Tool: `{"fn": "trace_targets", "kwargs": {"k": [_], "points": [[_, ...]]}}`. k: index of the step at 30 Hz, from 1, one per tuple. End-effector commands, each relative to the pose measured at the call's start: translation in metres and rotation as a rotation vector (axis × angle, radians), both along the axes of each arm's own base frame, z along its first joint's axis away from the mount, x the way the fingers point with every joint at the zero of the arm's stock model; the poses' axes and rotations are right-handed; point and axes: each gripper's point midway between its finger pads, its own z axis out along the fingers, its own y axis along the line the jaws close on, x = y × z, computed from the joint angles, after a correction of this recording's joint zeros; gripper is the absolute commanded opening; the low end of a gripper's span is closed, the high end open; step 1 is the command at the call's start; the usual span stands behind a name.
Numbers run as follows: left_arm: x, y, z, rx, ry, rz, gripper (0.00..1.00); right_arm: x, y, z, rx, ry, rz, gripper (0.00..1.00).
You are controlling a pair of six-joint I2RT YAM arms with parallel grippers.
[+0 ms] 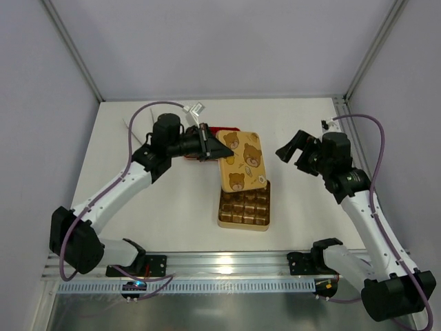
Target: Pack the chocolate
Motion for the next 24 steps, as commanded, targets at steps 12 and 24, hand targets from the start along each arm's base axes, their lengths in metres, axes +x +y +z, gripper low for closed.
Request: {"fn": "trace_targets", "kwargs": {"k": [12, 24], "points": [[-0.031, -0.010, -0.034, -0.220, 0.199, -0.246, 0.00, -0.016, 0.009, -0.051, 0.031, 0.001, 0.047, 0.98], [-0.031, -0.011, -0.095, -0.141, 0.257, -0.260, 0.00, -0.021, 0.014, -0.080, 0.039, 0.028, 0.043, 0.97]]}}
